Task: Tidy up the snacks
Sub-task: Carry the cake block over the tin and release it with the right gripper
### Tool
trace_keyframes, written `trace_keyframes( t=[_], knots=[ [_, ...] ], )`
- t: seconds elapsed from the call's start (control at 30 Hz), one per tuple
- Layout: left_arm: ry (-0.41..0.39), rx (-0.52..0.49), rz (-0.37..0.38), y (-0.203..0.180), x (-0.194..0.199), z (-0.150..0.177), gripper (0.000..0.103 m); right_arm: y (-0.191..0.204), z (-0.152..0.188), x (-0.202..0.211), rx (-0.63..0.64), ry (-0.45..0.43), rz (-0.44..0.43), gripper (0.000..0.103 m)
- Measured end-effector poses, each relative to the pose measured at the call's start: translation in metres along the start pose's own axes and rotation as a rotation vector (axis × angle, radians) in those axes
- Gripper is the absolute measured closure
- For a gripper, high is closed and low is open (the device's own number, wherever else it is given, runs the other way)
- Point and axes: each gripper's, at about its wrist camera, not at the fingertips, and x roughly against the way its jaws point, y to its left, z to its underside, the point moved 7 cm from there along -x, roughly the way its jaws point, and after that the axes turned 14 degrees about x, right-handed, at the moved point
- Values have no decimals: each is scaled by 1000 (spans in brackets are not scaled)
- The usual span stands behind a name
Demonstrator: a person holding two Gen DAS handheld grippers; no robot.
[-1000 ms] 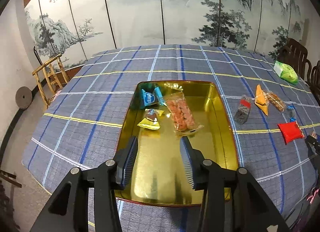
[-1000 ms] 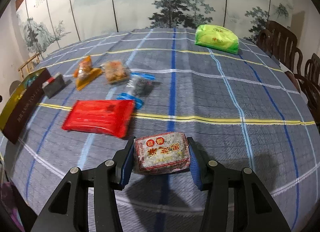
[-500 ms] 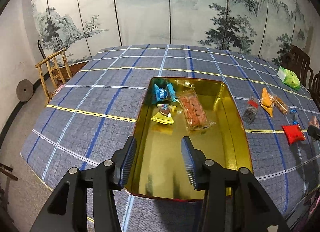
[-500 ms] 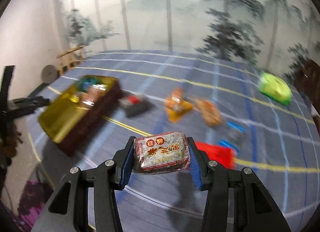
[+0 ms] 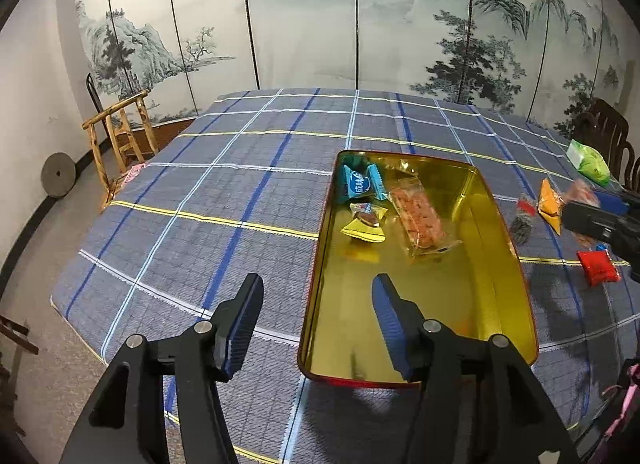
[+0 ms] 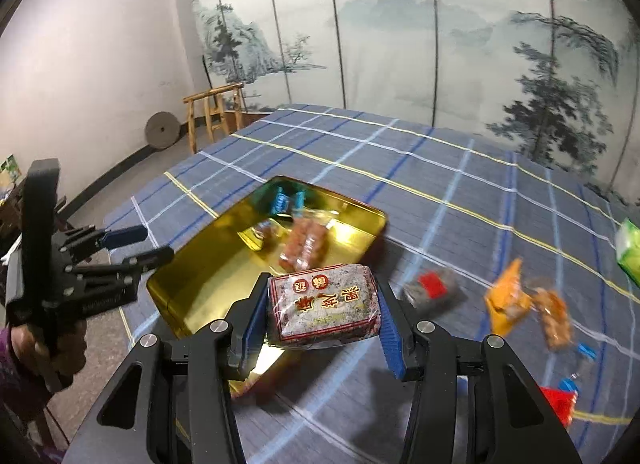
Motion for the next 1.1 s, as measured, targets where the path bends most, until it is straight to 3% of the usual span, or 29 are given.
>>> trace_keyframes(
  t=[0.43, 0.8, 1.1],
  knots=[
    [24, 16, -5, 16, -7, 3, 48, 32, -28, -54, 18, 45, -73, 53],
    [44, 34, -12, 26, -14, 7, 47, 47, -32, -74, 28, 79, -95, 53],
    [47, 48, -21, 36, -17, 9, 40, 59, -31, -86, 42, 102, -111, 53]
  ],
)
